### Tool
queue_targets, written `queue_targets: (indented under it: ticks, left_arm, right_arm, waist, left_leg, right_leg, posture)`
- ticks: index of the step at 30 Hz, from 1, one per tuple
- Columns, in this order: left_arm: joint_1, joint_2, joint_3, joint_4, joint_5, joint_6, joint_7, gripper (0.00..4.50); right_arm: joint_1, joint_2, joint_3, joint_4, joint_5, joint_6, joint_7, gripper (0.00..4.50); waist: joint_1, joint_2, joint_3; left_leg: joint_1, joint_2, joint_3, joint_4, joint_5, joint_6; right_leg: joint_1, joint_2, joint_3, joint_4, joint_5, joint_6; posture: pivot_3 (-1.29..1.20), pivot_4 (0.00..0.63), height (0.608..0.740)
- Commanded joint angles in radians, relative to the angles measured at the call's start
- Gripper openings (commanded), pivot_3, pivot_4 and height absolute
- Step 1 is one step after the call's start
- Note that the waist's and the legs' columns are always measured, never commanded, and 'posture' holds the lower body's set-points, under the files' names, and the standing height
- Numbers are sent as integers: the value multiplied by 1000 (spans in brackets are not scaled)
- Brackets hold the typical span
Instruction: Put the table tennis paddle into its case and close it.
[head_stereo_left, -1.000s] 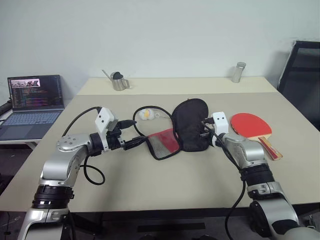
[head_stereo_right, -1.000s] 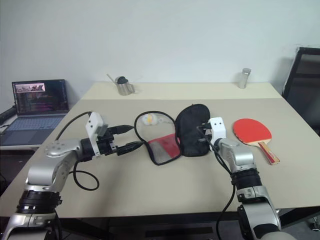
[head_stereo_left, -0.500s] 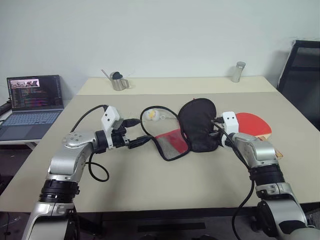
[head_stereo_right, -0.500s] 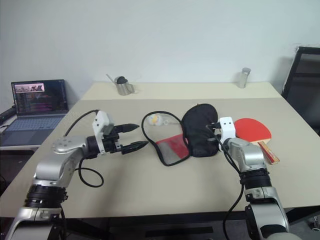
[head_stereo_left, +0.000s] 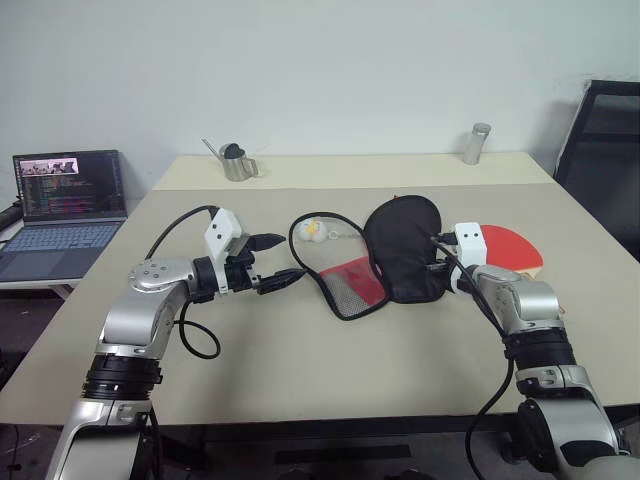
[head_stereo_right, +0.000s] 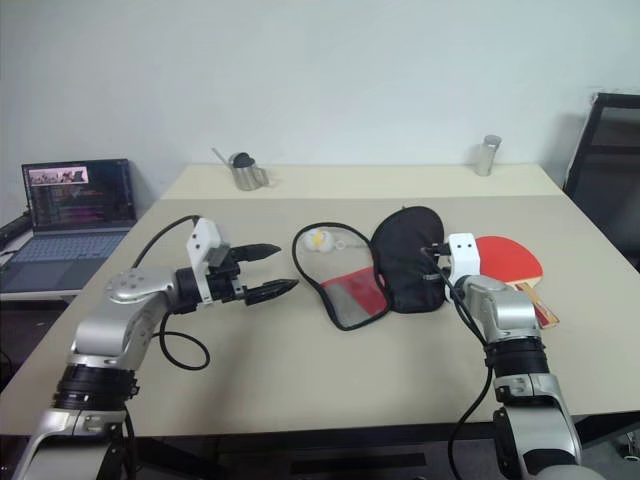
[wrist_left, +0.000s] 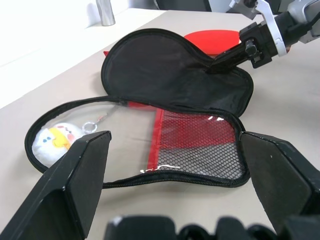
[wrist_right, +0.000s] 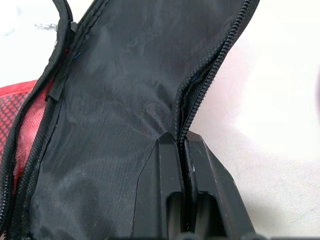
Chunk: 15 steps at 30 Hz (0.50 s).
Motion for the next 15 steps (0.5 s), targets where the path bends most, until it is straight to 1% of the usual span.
queue_targets:
  ticks: [1, 3, 6, 7, 8, 12, 15]
  left_arm:
    - [-35, -4, 0, -2, 1, -19, -9, 4500]
    - [-39, -8, -2, 1, 0, -19, -12, 4500]
    - [-42, -16, -4, -1, -5, -16, -20, 4500]
    - [-42, -18, -3, -6, -8, -13, -21, 4500]
    - [-41, -20, -2, -9, -11, -9, -23, 4500]
    - [-42, -26, 0, -13, -17, -3, -27, 4500]
    - [-41, -31, -1, -20, -19, 1, -25, 4500]
  right_arm:
    - [-7, -15, 1, -39, 8, 16, 24, 21]
    - [-7, -10, -2, -35, 4, 13, 19, 21]
    - [-12, -8, -13, -26, -1, 5, 9, 724]
    - [-12, -9, -13, -28, -2, 4, 8, 1002]
    - [-12, -9, -14, -30, -2, 5, 8, 1405]
    - [-7, -21, -20, -44, -2, 6, 8, 2742]
    - [17, -57, -22, -81, -9, -2, 21, 3795]
  waist:
    - [0, 0, 0]
    - [0, 0, 0]
    - [0, 0, 0]
    - [0, 0, 0]
    - [0, 0, 0]
    - [0, 0, 0]
    - [1, 0, 0]
  left_leg:
    - [0, 0, 0, 0, 0, 0]
    - [0, 0, 0, 0, 0, 0]
    - [0, 0, 0, 0, 0, 0]
    - [0, 0, 0, 0, 0, 0]
    - [0, 0, 0, 0, 0, 0]
    - [0, 0, 0, 0, 0, 0]
    - [0, 0, 0, 0, 0, 0]
  right_leg:
    - [0, 0, 0, 0, 0, 0]
    - [0, 0, 0, 0, 0, 0]
    - [0, 0, 0, 0, 0, 0]
    - [0, 0, 0, 0, 0, 0]
    - [0, 0, 0, 0, 0, 0]
    - [0, 0, 0, 0, 0, 0]
    - [0, 0, 0, 0, 0, 0]
  posture:
    - [0, 150, 740]
    - [0, 150, 740]
    - [0, 150, 740]
    - [0, 150, 740]
    - [0, 150, 740]
    - [0, 150, 740]
    - [0, 150, 740]
